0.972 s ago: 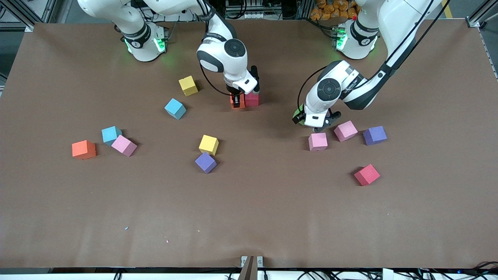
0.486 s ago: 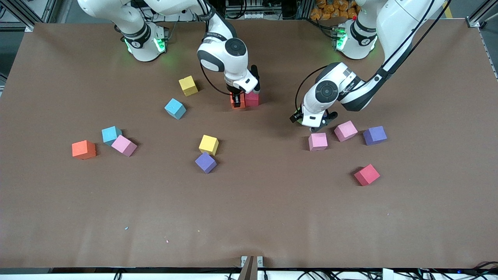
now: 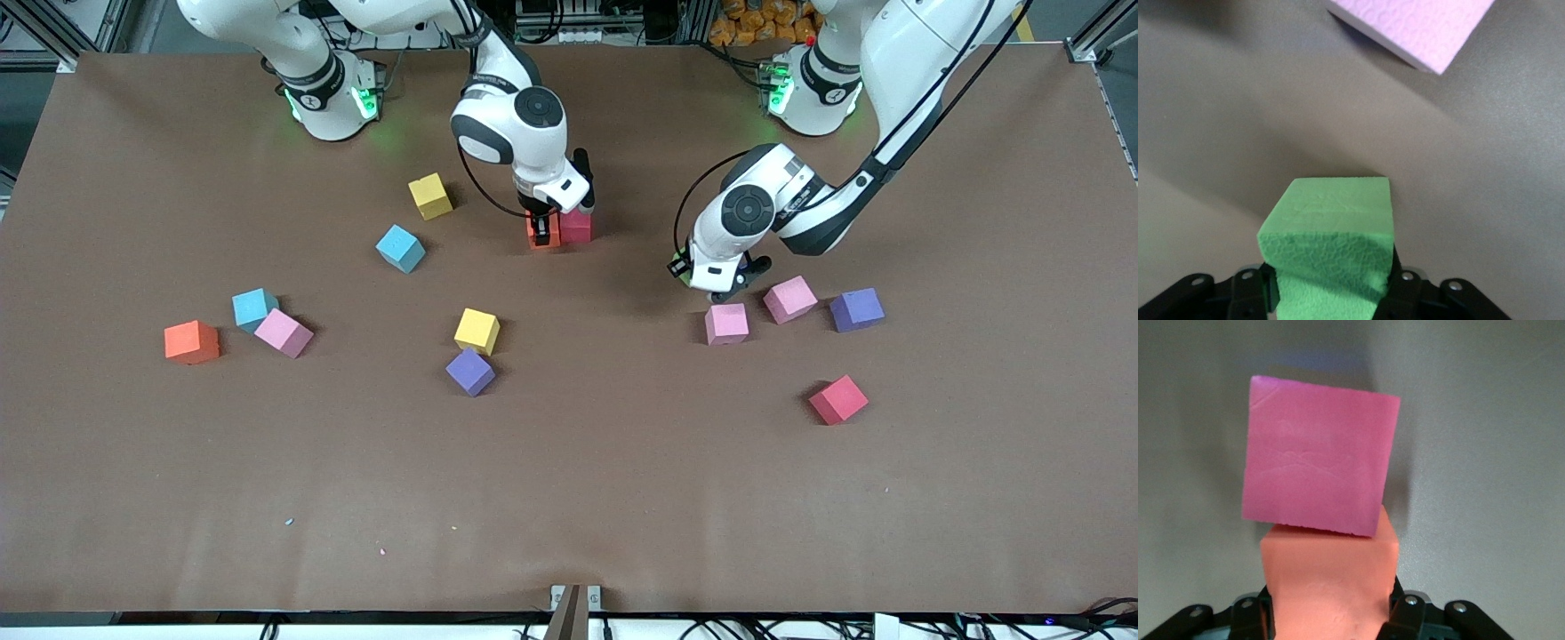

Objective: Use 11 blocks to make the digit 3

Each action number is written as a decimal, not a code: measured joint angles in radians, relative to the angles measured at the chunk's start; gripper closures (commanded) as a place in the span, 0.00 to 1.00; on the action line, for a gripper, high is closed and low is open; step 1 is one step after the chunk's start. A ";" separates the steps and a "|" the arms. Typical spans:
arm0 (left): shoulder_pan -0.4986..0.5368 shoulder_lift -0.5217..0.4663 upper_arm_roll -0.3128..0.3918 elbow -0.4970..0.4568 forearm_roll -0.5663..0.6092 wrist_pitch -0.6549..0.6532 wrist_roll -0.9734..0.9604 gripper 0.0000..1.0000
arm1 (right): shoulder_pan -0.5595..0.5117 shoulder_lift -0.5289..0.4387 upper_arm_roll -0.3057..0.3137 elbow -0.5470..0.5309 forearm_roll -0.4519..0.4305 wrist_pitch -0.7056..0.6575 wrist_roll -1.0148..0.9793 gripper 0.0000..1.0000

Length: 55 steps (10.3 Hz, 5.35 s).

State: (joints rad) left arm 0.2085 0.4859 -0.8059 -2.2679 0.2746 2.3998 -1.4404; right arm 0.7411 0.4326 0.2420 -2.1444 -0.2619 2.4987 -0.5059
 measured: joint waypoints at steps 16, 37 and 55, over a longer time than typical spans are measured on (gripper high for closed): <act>-0.070 -0.014 -0.092 0.094 0.000 0.001 -0.729 0.99 | -0.033 -0.075 -0.011 0.029 0.034 -0.118 -0.072 0.00; -0.095 -0.046 -0.149 -0.151 0.000 0.365 -1.133 0.97 | -0.302 -0.085 -0.357 0.276 0.125 -0.257 -0.292 0.00; -0.344 0.010 0.038 -0.089 0.081 0.404 -1.206 0.96 | -0.158 0.081 -0.329 0.324 0.471 -0.244 1.401 0.00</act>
State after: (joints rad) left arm -0.1354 0.4957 -0.7683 -2.3572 0.3560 2.8043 -2.6467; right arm 0.5835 0.5133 -0.0868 -1.8199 0.2089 2.2543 0.8947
